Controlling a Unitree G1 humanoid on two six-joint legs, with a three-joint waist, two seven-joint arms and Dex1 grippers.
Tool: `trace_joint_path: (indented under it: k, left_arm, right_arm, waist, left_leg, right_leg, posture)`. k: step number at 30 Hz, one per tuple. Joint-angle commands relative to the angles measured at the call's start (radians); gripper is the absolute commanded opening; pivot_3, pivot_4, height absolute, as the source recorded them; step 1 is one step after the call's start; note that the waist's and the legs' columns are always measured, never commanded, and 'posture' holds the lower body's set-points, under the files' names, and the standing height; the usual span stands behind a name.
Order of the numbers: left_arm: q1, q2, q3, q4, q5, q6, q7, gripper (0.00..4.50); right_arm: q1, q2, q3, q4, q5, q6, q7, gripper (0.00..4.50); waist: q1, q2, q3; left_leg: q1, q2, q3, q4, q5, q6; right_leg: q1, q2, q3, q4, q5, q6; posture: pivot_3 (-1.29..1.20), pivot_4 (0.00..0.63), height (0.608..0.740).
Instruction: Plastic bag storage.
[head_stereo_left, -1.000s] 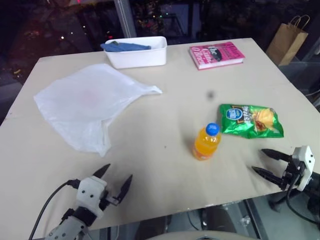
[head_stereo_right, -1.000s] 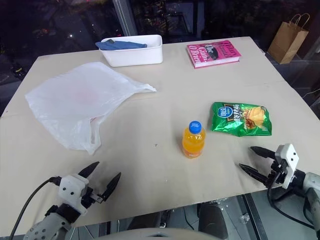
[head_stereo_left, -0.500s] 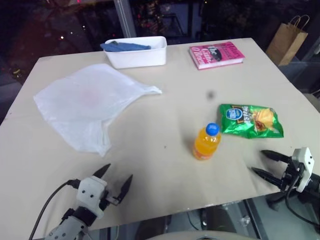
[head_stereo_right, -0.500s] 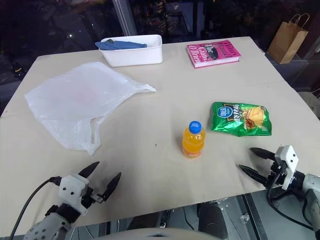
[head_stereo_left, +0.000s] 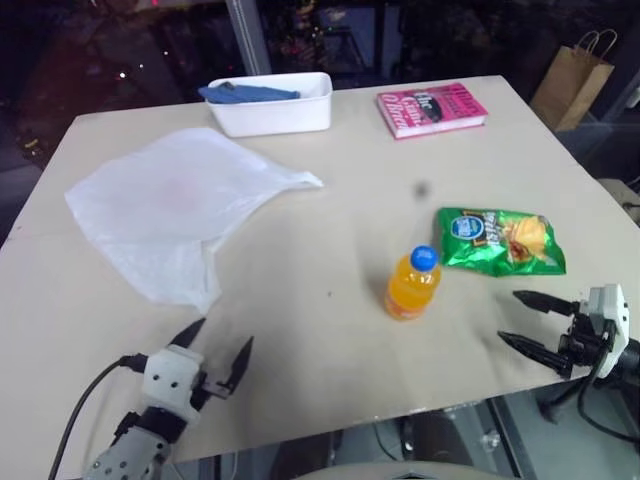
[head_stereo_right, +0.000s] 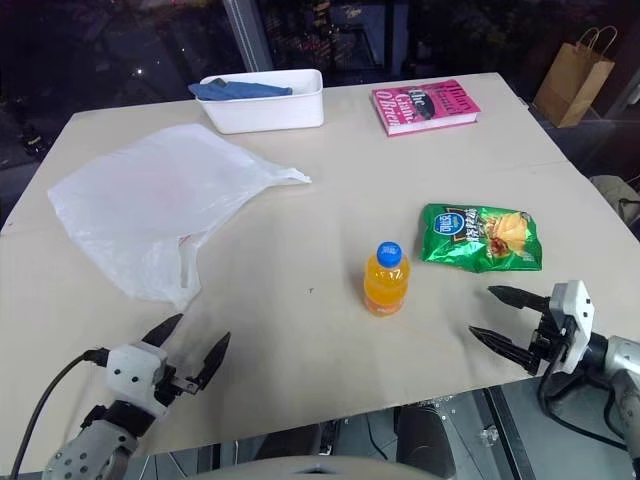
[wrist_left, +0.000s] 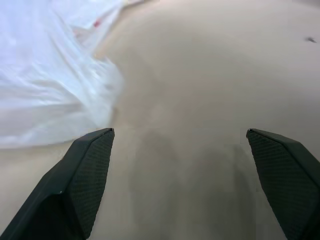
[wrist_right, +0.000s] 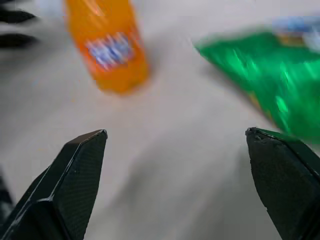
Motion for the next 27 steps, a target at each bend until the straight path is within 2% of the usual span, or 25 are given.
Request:
trace_joint_path:
  k: [1,7,13,15,27]
  left_arm:
    - [-0.038,-0.018,0.045,-0.025,0.042,-0.012,0.077,4.42]
    - [-0.120,-0.047,0.049,-0.027,0.102,0.053,0.173,4.42]
    - [-0.177,-0.049,0.020,-0.011,0.134,0.100,0.195,4.42]
    - [-0.197,-0.061,0.026,-0.006,0.105,0.142,0.202,4.42]
    - [-0.238,-0.079,0.001,-0.020,0.039,0.194,0.168,4.42]
  right_arm:
    - [-0.010,-0.042,-0.055,-0.193,0.140,0.084,0.002,4.50]
    - [-0.096,-0.082,-0.141,-0.358,0.375,0.226,-0.080,4.50]
    - [-0.161,-0.137,-0.211,-0.392,0.503,0.318,-0.117,4.50]
    - [-0.183,-0.141,-0.231,-0.378,0.532,0.336,-0.130,4.50]
    - [-0.176,-0.124,-0.222,-0.315,0.453,0.325,-0.063,4.50]
  waist:
    - [0.002,0.000,0.000]
    - [0.018,-0.002,0.001]
    - [0.024,-0.003,0.002]
    - [0.023,-0.003,0.002]
    - [0.023,-0.004,0.002]
  left_leg:
    - [0.000,0.000,0.000,0.000,0.000,0.000]
    - [-0.001,0.000,-0.001,0.001,0.000,0.000]
    - [-0.002,-0.001,-0.002,0.001,0.000,0.000]
    - [-0.002,-0.001,-0.002,0.001,0.000,0.000]
    - [-0.002,-0.001,-0.002,0.001,0.000,0.000]
  right_leg:
    - [0.000,0.000,0.000,0.000,0.000,0.000]
    - [0.000,0.001,-0.001,0.000,0.003,0.003]
    - [0.000,0.000,-0.002,-0.001,0.004,0.001]
    - [0.000,0.000,-0.003,-0.001,0.004,0.001]
    - [0.000,0.000,-0.003,-0.001,0.004,0.001]
  posture:
    - [0.00,0.150,0.740]
    - [0.00,0.150,0.740]
    - [0.00,0.150,0.740]
    - [0.00,0.150,0.740]
    - [0.00,0.150,0.740]
